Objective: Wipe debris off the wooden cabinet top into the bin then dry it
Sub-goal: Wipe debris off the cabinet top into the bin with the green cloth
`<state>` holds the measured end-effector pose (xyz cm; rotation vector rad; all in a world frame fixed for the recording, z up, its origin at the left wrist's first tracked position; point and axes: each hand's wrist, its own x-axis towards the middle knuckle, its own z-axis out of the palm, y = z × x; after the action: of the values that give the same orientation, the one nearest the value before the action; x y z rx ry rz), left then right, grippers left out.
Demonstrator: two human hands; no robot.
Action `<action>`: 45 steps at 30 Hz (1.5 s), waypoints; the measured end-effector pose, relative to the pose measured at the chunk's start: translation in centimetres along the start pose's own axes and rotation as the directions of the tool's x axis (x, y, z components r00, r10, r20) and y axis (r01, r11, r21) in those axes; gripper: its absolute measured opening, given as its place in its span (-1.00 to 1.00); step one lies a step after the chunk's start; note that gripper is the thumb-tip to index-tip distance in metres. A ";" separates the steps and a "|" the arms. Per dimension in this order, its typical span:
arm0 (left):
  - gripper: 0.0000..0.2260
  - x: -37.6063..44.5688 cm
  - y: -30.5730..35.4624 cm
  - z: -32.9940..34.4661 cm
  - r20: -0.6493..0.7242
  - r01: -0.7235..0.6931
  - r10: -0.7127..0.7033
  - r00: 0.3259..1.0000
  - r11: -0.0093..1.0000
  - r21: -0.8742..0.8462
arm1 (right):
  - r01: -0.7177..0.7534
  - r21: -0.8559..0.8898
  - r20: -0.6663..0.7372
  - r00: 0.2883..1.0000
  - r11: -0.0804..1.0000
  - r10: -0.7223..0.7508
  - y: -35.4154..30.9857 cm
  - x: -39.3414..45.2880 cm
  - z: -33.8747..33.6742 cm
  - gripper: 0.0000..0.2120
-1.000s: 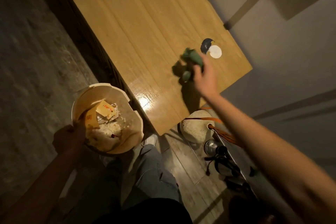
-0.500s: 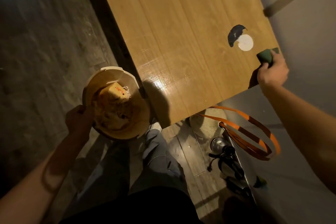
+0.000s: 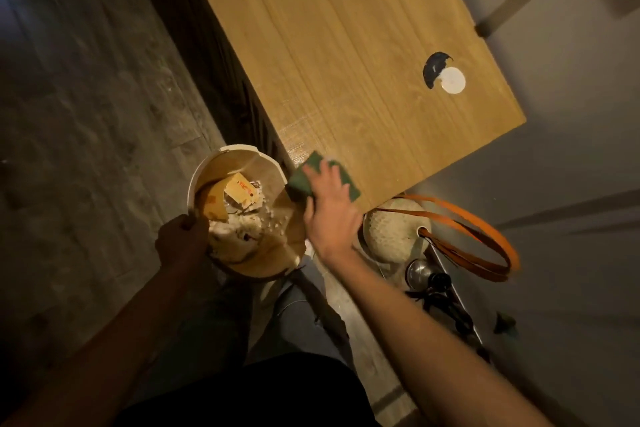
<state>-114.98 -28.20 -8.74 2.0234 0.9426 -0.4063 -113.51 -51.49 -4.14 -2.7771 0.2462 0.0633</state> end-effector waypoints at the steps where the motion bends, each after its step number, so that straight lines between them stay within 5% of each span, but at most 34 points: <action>1: -0.74 -0.2 -0.1 -0.2 0.020 -0.009 0.009 1.000 1.000 0.021 | 0.059 0.044 0.013 0.998 0.997 -0.060 -1.6 -1.6 1.0 -0.47; 5: -0.73 -0.8 -0.4 -0.8 0.058 -0.002 -0.005 0.998 0.993 0.119 | 0.141 0.438 0.173 0.956 0.888 -0.237 -5.6 -7.6 4.7 -0.77; 9: -0.72 -0.9 -0.7 -1.3 0.067 -0.018 0.009 0.998 0.991 0.133 | 0.034 0.477 0.204 0.968 0.878 -0.149 -7.1 -10.2 5.6 -0.73; 14: -0.71 -1.7 -1.2 -1.4 0.078 -0.049 0.040 0.996 0.991 0.121 | -0.118 0.691 0.120 0.992 0.713 0.047 -5.4 -6.1 0.4 -0.66; 18: -0.75 -2.2 -2.1 -1.0 0.076 -0.029 0.028 0.997 0.999 0.019 | -0.129 0.618 -0.077 0.972 0.776 0.224 1.3 2.5 -6.5 -0.53; 21: -0.70 -1.9 -2.2 -0.4 0.079 0.022 -0.023 0.997 1.000 0.002 | -0.212 0.499 -0.258 0.889 0.841 0.377 9.6 10.1 -11.7 -0.51; 30: -0.72 -1.2 -3.7 1.9 -0.061 0.034 -0.035 0.998 0.999 -0.017 | -0.508 0.113 -0.149 0.841 0.854 0.520 32.3 19.3 -15.2 -0.54; 39: -0.74 -0.4 -3.9 2.9 -0.075 0.091 -0.095 0.993 0.994 -0.063 | -0.452 -0.043 -0.148 0.885 0.891 0.441 29.8 16.0 -10.9 -0.55; 45: -0.54 -0.6 -4.1 1.8 0.026 0.075 -0.073 0.997 0.989 -0.124 | -0.216 -0.143 -0.010 0.976 0.966 0.217 19.9 9.8 -8.6 -0.54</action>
<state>-118.28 -28.43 -11.74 1.8722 1.0075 -0.3984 -107.32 -74.45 -3.61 -2.8793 0.5647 0.1489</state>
